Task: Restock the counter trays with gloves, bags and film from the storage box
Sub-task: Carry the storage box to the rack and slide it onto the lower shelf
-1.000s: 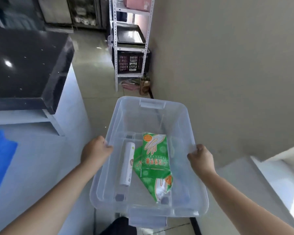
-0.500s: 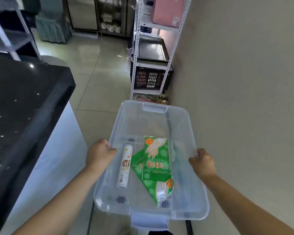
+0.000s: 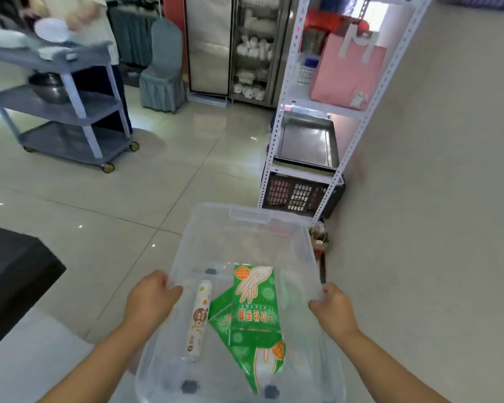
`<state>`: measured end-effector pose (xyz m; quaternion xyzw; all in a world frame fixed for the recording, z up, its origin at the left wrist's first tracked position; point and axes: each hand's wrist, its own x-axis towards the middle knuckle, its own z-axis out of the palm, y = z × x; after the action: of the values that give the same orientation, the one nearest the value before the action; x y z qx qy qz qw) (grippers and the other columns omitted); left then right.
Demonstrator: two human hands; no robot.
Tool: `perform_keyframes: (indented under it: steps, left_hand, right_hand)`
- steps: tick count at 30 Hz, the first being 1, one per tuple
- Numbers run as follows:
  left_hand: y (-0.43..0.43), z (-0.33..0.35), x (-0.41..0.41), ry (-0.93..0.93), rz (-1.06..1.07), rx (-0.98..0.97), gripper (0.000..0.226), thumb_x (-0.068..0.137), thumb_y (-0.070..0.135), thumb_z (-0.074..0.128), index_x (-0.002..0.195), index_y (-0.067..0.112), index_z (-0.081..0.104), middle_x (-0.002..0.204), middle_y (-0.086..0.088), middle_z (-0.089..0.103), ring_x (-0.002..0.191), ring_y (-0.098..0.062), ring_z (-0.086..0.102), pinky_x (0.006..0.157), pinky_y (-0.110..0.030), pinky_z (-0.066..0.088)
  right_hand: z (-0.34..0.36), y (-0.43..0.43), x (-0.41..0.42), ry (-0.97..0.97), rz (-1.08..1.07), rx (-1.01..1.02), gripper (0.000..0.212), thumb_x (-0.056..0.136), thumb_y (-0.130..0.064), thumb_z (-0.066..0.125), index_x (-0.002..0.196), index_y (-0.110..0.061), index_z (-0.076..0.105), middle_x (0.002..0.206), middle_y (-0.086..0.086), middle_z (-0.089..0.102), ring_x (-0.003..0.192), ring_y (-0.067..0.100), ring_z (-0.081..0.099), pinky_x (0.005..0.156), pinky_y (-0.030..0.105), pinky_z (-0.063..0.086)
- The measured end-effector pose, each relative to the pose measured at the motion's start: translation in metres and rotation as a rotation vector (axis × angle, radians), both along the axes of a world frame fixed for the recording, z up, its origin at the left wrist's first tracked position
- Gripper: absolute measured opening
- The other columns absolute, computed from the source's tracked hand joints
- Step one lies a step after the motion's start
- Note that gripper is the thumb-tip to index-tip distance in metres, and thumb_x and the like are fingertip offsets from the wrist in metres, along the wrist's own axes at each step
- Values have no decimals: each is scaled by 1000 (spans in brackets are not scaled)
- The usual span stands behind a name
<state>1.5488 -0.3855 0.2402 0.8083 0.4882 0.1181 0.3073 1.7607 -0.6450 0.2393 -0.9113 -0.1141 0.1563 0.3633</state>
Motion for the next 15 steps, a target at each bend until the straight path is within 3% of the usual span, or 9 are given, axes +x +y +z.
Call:
perform_keyframes:
  steps: [7, 11, 13, 15]
  left_hand:
    - [67, 2, 82, -4, 202, 1, 26, 77, 20, 66, 64, 11, 45, 60, -4, 51, 54, -20, 44, 46, -26, 26]
    - [129, -5, 123, -12, 291, -10, 24, 77, 22, 65, 66, 13, 46, 62, -2, 52, 58, -21, 46, 48, -28, 27]
    - [168, -11, 148, -25, 324, -14, 23, 76, 22, 65, 65, 16, 46, 62, -1, 53, 59, -21, 48, 48, -28, 27]
    - [207, -17, 172, -38, 349, -37, 21, 76, 21, 65, 64, 17, 47, 61, 0, 53, 57, -19, 47, 47, -27, 27]
  right_hand:
    - [8, 118, 131, -1, 220, -4, 22, 73, -1, 63, 94, 2, 59, 82, 16, 66, 74, 31, 62, 62, 35, 48]
    - [6, 197, 184, -28, 306, 17, 20, 72, 2, 63, 91, -4, 61, 69, 0, 63, 61, 17, 59, 53, 23, 44]
    - [4, 238, 207, -20, 313, 16, 17, 72, 1, 62, 84, -10, 58, 68, 2, 63, 62, 20, 59, 53, 25, 45]
    - [0, 279, 228, -9, 303, 30, 23, 73, 3, 62, 85, -16, 55, 66, -4, 60, 61, 18, 57, 49, 17, 42]
